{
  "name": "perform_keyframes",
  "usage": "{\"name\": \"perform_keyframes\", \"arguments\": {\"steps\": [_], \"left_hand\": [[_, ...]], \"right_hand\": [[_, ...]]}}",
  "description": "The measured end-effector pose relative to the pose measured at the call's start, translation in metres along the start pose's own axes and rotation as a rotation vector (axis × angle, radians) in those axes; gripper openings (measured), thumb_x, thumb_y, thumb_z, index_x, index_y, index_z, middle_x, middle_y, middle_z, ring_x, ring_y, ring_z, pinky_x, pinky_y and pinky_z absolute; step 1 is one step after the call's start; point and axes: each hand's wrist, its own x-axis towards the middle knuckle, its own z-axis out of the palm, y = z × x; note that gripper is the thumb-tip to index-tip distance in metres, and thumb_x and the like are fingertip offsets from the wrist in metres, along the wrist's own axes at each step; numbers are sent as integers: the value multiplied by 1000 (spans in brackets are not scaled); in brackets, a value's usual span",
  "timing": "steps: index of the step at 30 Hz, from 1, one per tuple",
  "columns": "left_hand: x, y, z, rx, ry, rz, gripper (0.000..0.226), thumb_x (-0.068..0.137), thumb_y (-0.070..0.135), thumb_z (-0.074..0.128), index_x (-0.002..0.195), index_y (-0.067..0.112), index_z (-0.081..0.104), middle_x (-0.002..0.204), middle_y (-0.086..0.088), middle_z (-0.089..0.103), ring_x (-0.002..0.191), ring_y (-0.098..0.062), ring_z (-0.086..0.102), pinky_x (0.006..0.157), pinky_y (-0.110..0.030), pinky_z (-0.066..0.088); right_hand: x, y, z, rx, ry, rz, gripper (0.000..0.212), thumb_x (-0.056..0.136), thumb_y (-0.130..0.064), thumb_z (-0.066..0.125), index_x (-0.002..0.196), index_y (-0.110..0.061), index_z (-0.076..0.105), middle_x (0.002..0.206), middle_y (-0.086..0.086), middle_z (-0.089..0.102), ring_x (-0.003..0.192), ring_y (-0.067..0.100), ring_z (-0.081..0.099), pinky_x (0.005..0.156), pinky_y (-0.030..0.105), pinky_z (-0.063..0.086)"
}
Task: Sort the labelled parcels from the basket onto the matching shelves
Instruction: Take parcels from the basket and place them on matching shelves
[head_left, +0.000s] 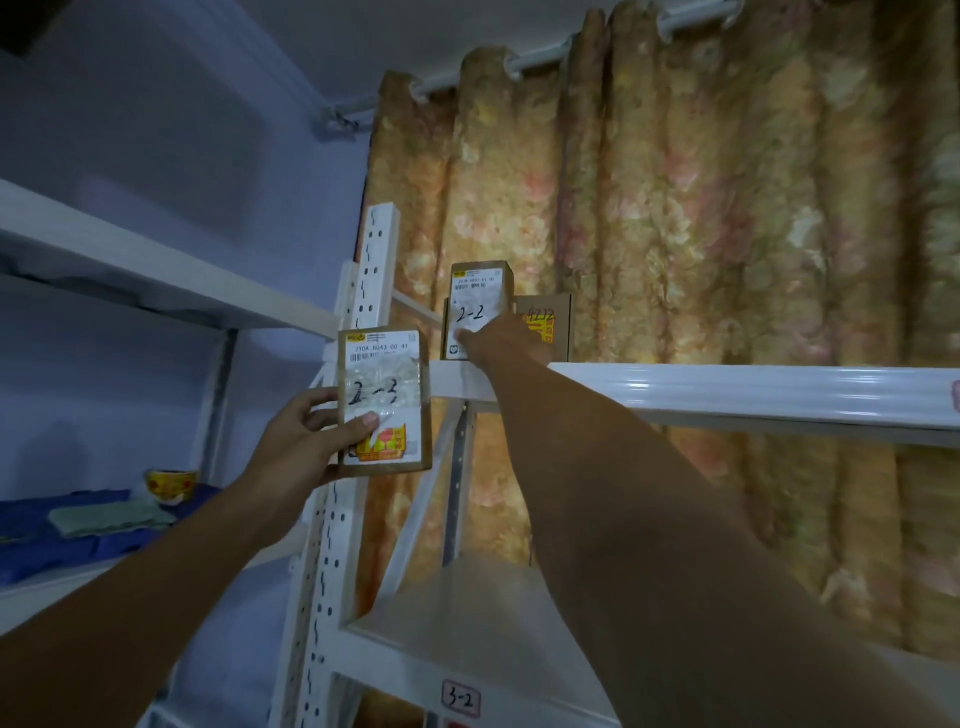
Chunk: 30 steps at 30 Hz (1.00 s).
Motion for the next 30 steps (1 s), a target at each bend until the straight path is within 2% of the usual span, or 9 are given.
{"name": "perform_keyframes", "arguments": {"steps": [3,9,12,17,21,24,26,28,30], "left_hand": [[1,-6,2,11,5,-15,40,82,15,79,118,23,62,102,-2,78,87,-20,77,65,-34,62],[3,-5,9,-20,-27,-18,41,81,15,78,119,22,62,105,-3,77,92,-22,77,68,-36,63],[5,-2,18,-20,-67,-8,40,81,15,78,117,22,62,107,-4,77,92,-24,76,73,-39,64],[2,7,31,-20,-77,-10,41,85,13,77,122,19,60,106,-4,78,91,-23,77,81,-43,63],[2,15,40,-48,-61,-20,47,85,11,79,127,16,58,110,-7,76,89,-22,77,76,-41,64],[-2,24,59,-88,-73,-22,51,85,12,80,131,15,56,112,-7,75,87,-20,77,66,-34,62],[-6,30,77,-102,-60,-16,53,83,14,82,129,16,56,111,-5,74,85,-19,76,67,-34,60],[-14,38,100,-121,-78,-17,53,83,14,83,129,17,56,110,-4,74,84,-17,75,71,-39,61],[-24,45,127,-155,-117,-21,52,83,12,83,128,16,56,108,-5,74,80,-16,76,68,-38,63]], "right_hand": [[1,0,3,24,-24,-11,66,93,-56,63,139,-10,56,137,13,60,127,35,57,107,44,47],[5,3,12,-45,-20,-40,73,88,-68,61,136,-13,57,133,11,64,120,35,61,106,46,47],[0,2,4,-183,-4,-54,72,90,-71,57,137,-17,55,130,4,64,121,30,62,106,44,45],[-14,1,-7,-197,-13,-91,68,88,-72,59,131,-18,61,127,5,66,114,29,66,99,43,51],[-30,15,-32,83,67,-142,52,102,-54,45,126,-11,63,124,12,67,115,33,64,97,43,51],[-58,37,-65,445,-44,-220,35,104,-42,49,92,-18,69,90,4,69,84,21,65,75,34,48],[-81,49,-92,584,-144,-195,27,100,-47,57,101,-24,71,90,-2,71,76,14,66,70,31,49],[-104,62,-120,590,-263,-162,29,96,-53,62,107,-28,70,95,-3,74,75,13,70,71,32,54],[-124,77,-146,544,-300,-116,37,91,-51,73,112,-21,68,104,-1,75,81,15,72,71,32,57]]}}
